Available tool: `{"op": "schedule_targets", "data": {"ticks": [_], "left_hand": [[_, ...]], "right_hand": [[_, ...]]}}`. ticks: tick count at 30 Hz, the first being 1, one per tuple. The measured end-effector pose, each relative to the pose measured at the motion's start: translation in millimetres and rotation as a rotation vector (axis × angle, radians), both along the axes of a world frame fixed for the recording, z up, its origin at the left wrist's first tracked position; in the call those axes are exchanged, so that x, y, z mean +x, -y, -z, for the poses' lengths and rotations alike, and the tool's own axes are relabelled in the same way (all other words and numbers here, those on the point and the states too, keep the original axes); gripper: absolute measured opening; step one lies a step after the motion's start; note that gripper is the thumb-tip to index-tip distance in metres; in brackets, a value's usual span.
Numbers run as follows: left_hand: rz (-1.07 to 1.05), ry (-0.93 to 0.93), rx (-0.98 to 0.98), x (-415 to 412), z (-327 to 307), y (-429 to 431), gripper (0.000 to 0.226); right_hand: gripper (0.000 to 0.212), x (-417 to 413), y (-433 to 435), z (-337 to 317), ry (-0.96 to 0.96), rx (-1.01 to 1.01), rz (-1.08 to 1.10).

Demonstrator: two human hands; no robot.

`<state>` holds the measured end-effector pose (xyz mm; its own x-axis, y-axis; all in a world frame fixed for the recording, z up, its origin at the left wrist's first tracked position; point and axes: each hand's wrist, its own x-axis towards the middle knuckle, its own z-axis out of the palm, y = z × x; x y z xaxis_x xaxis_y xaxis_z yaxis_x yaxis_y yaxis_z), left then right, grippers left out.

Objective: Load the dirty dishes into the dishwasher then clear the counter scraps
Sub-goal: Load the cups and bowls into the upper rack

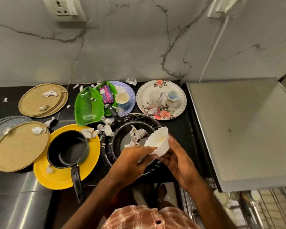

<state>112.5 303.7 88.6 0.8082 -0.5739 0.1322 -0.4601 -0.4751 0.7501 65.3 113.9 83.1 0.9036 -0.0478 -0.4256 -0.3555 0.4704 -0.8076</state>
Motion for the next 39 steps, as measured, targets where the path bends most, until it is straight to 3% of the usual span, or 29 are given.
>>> {"op": "schedule_targets", "data": {"ticks": [11, 16, 20, 24, 32, 39], "left_hand": [[0.211, -0.801, -0.311, -42.7, 1.6, 73.2, 0.030], [0.157, -1.084, -0.392, -65.3, 4.6, 137.8, 0.034], [0.278, -1.034, -0.287, -85.9, 19.8, 200.2, 0.028], [0.281, -0.900, -0.106, -117.0, 49.5, 272.0, 0.023], [0.388, -0.680, 0.182, -183.0, 98.0, 415.5, 0.025], [0.590, -0.551, 0.506, -217.0, 148.2, 528.4, 0.049]], "right_hand": [[0.044, -127.7, 42.6, 15.7, -0.070, -0.132, 0.388], [0.035, -180.5, 82.5, 15.4, -0.088, -0.150, 0.559], [0.039, -219.9, 120.0, 24.5, -0.114, -0.091, 0.703], [0.047, -261.2, 164.1, 44.3, -0.196, -0.169, 0.832], [0.043, -327.4, 259.8, 104.8, -0.282, -0.153, 1.090], [0.042, -350.4, 347.9, 178.8, -0.404, -0.147, 1.178]]}}
